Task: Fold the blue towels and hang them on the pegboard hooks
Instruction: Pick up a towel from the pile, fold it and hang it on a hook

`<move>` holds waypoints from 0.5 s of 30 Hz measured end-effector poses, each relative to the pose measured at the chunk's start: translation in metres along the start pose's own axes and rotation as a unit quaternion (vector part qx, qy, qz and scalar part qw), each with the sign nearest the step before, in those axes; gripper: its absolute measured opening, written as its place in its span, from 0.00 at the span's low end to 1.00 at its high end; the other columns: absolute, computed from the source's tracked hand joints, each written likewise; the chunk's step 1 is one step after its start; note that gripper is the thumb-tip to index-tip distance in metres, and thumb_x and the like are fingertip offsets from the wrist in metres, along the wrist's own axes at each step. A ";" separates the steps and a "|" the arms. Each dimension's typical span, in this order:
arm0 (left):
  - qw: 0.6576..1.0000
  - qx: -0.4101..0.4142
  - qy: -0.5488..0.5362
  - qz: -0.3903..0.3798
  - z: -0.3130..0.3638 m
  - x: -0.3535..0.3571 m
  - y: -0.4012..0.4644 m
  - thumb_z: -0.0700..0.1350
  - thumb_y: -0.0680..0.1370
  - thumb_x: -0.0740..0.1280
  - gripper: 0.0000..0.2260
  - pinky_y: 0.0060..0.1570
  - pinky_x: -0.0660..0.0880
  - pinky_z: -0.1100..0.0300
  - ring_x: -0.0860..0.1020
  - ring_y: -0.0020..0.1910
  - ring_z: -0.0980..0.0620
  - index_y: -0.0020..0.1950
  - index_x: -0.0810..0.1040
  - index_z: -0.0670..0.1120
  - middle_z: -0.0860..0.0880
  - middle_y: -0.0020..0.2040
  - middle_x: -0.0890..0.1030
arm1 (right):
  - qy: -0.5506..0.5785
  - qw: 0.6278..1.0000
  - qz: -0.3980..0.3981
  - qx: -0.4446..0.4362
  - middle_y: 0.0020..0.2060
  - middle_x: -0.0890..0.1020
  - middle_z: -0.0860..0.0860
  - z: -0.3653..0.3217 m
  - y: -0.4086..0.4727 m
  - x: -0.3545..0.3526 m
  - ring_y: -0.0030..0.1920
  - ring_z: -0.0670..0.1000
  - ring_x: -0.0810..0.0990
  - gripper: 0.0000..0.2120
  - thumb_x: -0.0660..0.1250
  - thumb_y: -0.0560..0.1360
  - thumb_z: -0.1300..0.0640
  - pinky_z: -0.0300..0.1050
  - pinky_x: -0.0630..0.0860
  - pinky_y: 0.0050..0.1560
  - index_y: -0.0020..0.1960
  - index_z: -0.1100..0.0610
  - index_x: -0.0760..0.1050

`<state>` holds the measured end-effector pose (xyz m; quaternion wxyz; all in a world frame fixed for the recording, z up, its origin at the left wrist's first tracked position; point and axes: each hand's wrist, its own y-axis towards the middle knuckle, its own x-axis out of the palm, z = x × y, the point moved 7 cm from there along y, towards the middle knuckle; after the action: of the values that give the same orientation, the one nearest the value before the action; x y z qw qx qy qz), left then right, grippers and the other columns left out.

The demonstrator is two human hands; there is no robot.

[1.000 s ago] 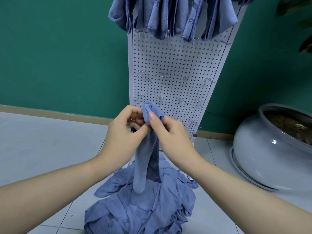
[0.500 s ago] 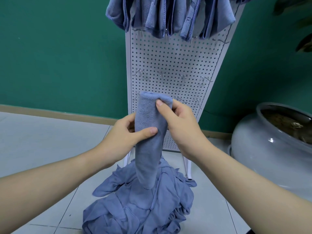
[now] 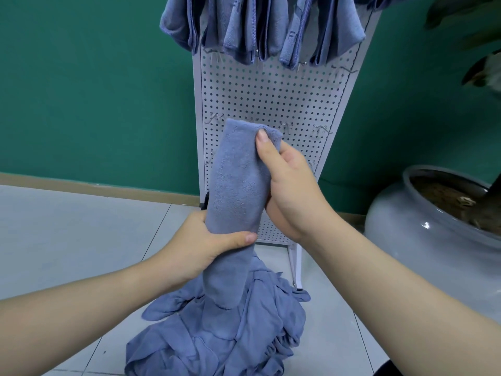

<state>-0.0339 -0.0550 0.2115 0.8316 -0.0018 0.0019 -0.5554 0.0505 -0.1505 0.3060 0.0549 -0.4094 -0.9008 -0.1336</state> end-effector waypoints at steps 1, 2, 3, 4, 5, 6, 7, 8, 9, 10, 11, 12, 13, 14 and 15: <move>1.000 -0.009 0.005 -0.001 -0.002 -0.001 -0.001 0.45 0.64 0.79 0.20 0.49 0.83 0.60 0.87 0.51 0.49 0.54 0.85 0.41 0.47 0.49 0.88 | 0.012 1.000 0.006 0.003 0.59 0.83 0.65 -0.003 0.001 -0.003 0.60 0.59 0.84 0.19 0.58 0.87 0.52 0.59 0.79 0.66 0.66 0.67 0.76; 1.000 -0.019 0.012 -0.006 -0.005 -0.002 -0.002 0.45 0.64 0.79 0.20 0.47 0.83 0.60 0.87 0.49 0.49 0.53 0.85 0.41 0.46 0.48 0.88 | 0.022 1.000 0.014 0.006 0.60 0.83 0.65 -0.005 0.003 -0.008 0.62 0.60 0.83 0.19 0.58 0.87 0.52 0.57 0.79 0.65 0.66 0.67 0.76; 0.999 -0.030 0.021 -0.013 -0.007 -0.002 -0.003 0.45 0.65 0.80 0.18 0.46 0.82 0.60 0.87 0.49 0.48 0.53 0.85 0.41 0.46 0.48 0.88 | 0.030 0.999 0.026 0.006 0.60 0.83 0.64 -0.007 0.005 -0.014 0.62 0.60 0.83 0.19 0.58 0.87 0.52 0.57 0.80 0.65 0.67 0.66 0.76; 0.998 -0.040 0.034 -0.024 -0.009 -0.003 -0.004 0.43 0.67 0.80 0.17 0.45 0.82 0.60 0.87 0.49 0.47 0.53 0.85 0.41 0.46 0.48 0.88 | 0.031 0.999 0.040 0.001 0.59 0.84 0.63 -0.010 0.008 -0.020 0.62 0.60 0.84 0.19 0.58 0.87 0.52 0.57 0.80 0.65 0.67 0.66 0.76; 0.997 -0.051 0.049 -0.035 -0.011 -0.004 -0.006 0.40 0.68 0.81 0.15 0.46 0.83 0.59 0.87 0.50 0.47 0.53 0.84 0.41 0.46 0.48 0.88 | 0.017 0.998 0.060 -0.012 0.59 0.84 0.63 -0.013 0.011 -0.027 0.61 0.61 0.84 0.18 0.59 0.87 0.52 0.59 0.80 0.65 0.66 0.65 0.76; 0.995 -0.059 0.062 -0.046 -0.013 -0.005 -0.008 0.39 0.70 0.81 0.14 0.47 0.83 0.58 0.87 0.50 0.47 0.54 0.84 0.42 0.46 0.49 0.88 | -0.012 0.996 0.082 -0.029 0.58 0.85 0.61 -0.015 0.014 -0.035 0.60 0.61 0.84 0.17 0.60 0.87 0.52 0.62 0.79 0.64 0.64 0.63 0.78; 0.993 -0.068 0.072 -0.057 -0.014 -0.006 -0.010 0.38 0.70 0.81 0.14 0.47 0.83 0.58 0.87 0.51 0.47 0.54 0.84 0.43 0.47 0.49 0.88 | -0.047 0.992 0.104 -0.047 0.56 0.86 0.60 -0.017 0.016 -0.042 0.59 0.62 0.84 0.15 0.61 0.86 0.51 0.65 0.79 0.63 0.61 0.60 0.79; 0.991 -0.076 0.082 -0.069 -0.015 -0.007 -0.011 0.37 0.72 0.80 0.13 0.46 0.82 0.59 0.87 0.50 0.48 0.55 0.84 0.43 0.48 0.49 0.88 | -0.075 0.988 0.126 -0.057 0.54 0.86 0.60 -0.018 0.017 -0.049 0.58 0.62 0.84 0.14 0.61 0.86 0.50 0.67 0.80 0.60 0.58 0.58 0.80; 0.989 -0.081 0.093 -0.083 -0.016 -0.007 -0.013 0.37 0.74 0.77 0.11 0.44 0.81 0.61 0.87 0.49 0.49 0.55 0.84 0.43 0.48 0.49 0.88 | -0.088 0.983 0.146 -0.060 0.53 0.86 0.59 -0.018 0.017 -0.056 0.57 0.63 0.84 0.13 0.61 0.86 0.49 0.68 0.81 0.58 0.56 0.56 0.80; 0.986 -0.087 0.106 -0.097 -0.017 -0.008 -0.014 0.37 0.75 0.76 0.09 0.43 0.80 0.63 0.87 0.48 0.51 0.55 0.83 0.43 0.48 0.49 0.88 | -0.090 0.981 0.164 -0.059 0.53 0.86 0.59 -0.017 0.017 -0.063 0.57 0.63 0.84 0.13 0.61 0.86 0.48 0.68 0.81 0.56 0.56 0.56 0.80; 0.982 -0.092 0.121 -0.111 -0.018 -0.008 -0.015 0.37 0.76 0.75 0.08 0.42 0.79 0.65 0.87 0.47 0.53 0.54 0.83 0.43 0.49 0.48 0.88 | -0.088 0.978 0.180 -0.056 0.53 0.86 0.60 -0.016 0.017 -0.070 0.56 0.63 0.85 0.13 0.61 0.85 0.48 0.68 0.81 0.54 0.55 0.56 0.80; 0.978 -0.097 0.137 -0.126 -0.019 -0.008 -0.016 0.38 0.77 0.74 0.06 0.42 0.78 0.66 0.86 0.46 0.53 0.54 0.83 0.43 0.48 0.48 0.88 | -0.087 0.976 0.193 -0.054 0.53 0.86 0.60 -0.015 0.018 -0.076 0.56 0.62 0.85 0.14 0.61 0.85 0.47 0.66 0.82 0.53 0.56 0.57 0.79; 0.973 -0.103 0.150 -0.140 -0.020 -0.009 -0.017 0.39 0.77 0.74 0.05 0.42 0.78 0.66 0.86 0.47 0.53 0.53 0.84 0.43 0.48 0.48 0.88 | -0.087 0.974 0.204 -0.052 0.53 0.86 0.59 -0.014 0.019 -0.082 0.55 0.61 0.86 0.15 0.62 0.85 0.47 0.64 0.83 0.52 0.56 0.58 0.79; 0.969 -0.108 0.160 -0.154 -0.022 -0.009 -0.017 0.41 0.78 0.74 0.06 0.44 0.79 0.65 0.86 0.48 0.53 0.53 0.84 0.42 0.47 0.49 0.88 | -0.088 0.972 0.213 -0.050 0.51 0.86 0.58 -0.013 0.019 -0.087 0.53 0.59 0.86 0.15 0.62 0.85 0.48 0.61 0.83 0.51 0.56 0.59 0.79; 0.966 -0.113 0.167 -0.165 -0.023 -0.010 -0.016 0.42 0.78 0.74 0.07 0.47 0.79 0.64 0.86 0.49 0.52 0.54 0.84 0.42 0.47 0.50 0.88 | -0.089 0.970 0.222 -0.047 0.49 0.86 0.57 -0.011 0.020 -0.090 0.50 0.57 0.86 0.16 0.62 0.85 0.48 0.58 0.82 0.49 0.55 0.60 0.78</move>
<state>-0.0529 -0.0520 0.1889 0.7108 -0.0037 0.2029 -0.6735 0.1253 -0.2062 0.3016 -0.0162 -0.6112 -0.7816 -0.1235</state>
